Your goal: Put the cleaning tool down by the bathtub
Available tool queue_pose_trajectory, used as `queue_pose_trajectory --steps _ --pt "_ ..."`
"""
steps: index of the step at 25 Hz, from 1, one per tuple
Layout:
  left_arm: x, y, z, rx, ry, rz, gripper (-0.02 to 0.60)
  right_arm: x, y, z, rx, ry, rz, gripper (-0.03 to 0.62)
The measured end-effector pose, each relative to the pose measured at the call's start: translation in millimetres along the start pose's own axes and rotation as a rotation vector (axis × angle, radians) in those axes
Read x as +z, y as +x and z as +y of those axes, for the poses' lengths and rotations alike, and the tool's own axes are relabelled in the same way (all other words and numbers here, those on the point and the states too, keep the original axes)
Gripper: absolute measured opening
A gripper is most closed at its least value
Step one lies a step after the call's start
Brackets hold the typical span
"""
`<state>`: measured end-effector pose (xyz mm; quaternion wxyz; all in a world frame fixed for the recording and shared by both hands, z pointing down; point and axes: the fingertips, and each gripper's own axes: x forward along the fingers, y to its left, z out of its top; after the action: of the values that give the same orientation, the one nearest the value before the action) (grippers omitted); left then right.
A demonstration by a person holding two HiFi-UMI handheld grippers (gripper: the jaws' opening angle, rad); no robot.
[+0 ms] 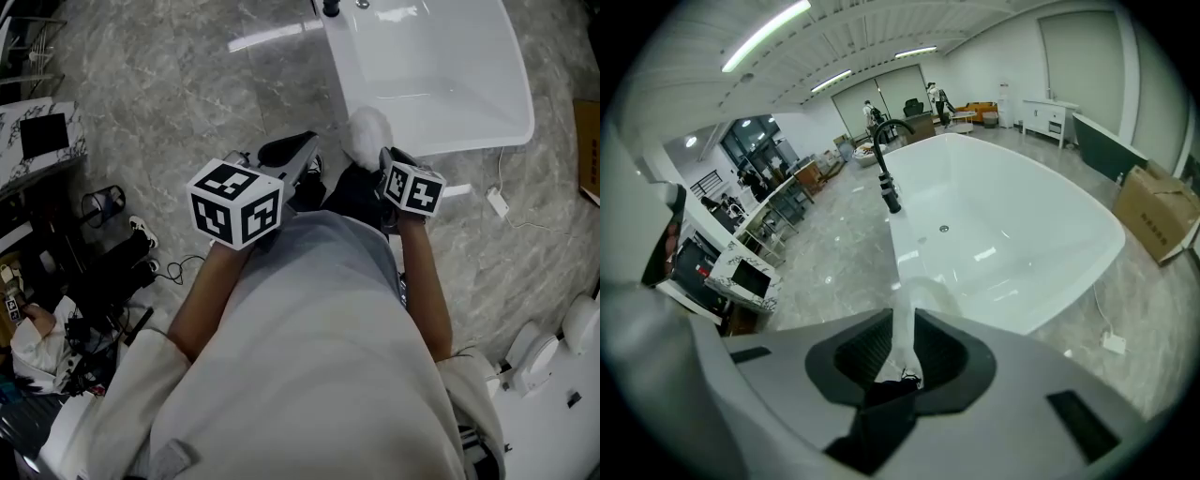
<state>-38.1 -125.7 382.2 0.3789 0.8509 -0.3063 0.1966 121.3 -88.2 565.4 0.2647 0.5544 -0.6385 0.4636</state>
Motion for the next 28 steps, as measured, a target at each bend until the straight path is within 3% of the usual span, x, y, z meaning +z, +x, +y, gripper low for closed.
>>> queue_pose_trajectory --steps 6,28 --pt "0.1 2.7 0.0 -0.025 -0.002 0.003 0.009 1.7 -14.4 7.7 0.015 -0.013 -0.022 0.038" --pt "7.6 12.8 -12.9 -0.082 0.103 0.027 0.009 33.5 -89.8 37.4 0.095 -0.003 -0.194 0.031"
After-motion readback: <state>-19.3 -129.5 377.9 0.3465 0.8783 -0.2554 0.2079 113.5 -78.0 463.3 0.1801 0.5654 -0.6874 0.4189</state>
